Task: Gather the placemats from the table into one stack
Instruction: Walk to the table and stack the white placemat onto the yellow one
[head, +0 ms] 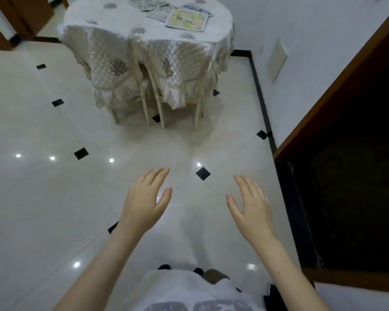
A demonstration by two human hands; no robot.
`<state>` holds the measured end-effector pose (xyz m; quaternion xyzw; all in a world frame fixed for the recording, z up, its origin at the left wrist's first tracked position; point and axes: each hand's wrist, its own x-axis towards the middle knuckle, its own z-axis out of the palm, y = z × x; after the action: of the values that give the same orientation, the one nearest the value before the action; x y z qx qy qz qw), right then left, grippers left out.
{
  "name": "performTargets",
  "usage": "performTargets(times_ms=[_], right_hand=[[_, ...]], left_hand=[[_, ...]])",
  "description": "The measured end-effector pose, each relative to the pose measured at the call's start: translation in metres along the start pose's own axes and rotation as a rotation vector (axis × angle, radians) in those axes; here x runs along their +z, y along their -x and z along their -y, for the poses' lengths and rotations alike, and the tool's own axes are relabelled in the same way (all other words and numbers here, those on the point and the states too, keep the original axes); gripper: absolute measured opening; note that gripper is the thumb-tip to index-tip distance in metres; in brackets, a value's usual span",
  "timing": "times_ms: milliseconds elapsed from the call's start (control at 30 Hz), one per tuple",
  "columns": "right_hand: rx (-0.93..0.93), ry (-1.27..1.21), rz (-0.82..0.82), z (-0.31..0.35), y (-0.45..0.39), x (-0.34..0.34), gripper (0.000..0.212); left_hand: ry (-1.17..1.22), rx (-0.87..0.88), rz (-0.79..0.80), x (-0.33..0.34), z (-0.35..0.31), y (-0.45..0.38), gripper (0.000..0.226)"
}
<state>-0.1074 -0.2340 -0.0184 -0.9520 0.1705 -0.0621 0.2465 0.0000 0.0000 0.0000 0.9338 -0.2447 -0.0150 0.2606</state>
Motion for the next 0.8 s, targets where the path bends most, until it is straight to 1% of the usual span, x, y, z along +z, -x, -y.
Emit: performTargets(times_ms=[167,267,400,533,633,800], right_hand=[[-0.035,0.006,-0.063,-0.021,-0.033,-0.033,0.054],[-0.078,0.015,-0.128,-0.027,-0.053,-0.053,0.052],[-0.084,0.025,-0.163,-0.033,-0.082,-0.069,0.052],[-0.065,-0.008,-0.167,-0.039,-0.108,-0.066,0.049],[-0.045,-0.014,-0.125,-0.045,-0.132,-0.054,0.050],[-0.009,0.007,-0.120,-0.056,-0.196,-0.042,0.052]], left_hand=[[-0.023,0.086,-0.050,0.006,-0.033,-0.043,0.051],[-0.034,0.131,-0.094,0.005,-0.047,-0.070,0.050],[-0.058,0.166,-0.125,0.002,-0.058,-0.103,0.050],[-0.053,0.179,-0.101,0.012,-0.061,-0.133,0.049],[-0.048,0.158,-0.057,0.027,-0.056,-0.156,0.050],[-0.039,0.193,-0.042,0.046,-0.041,-0.216,0.048]])
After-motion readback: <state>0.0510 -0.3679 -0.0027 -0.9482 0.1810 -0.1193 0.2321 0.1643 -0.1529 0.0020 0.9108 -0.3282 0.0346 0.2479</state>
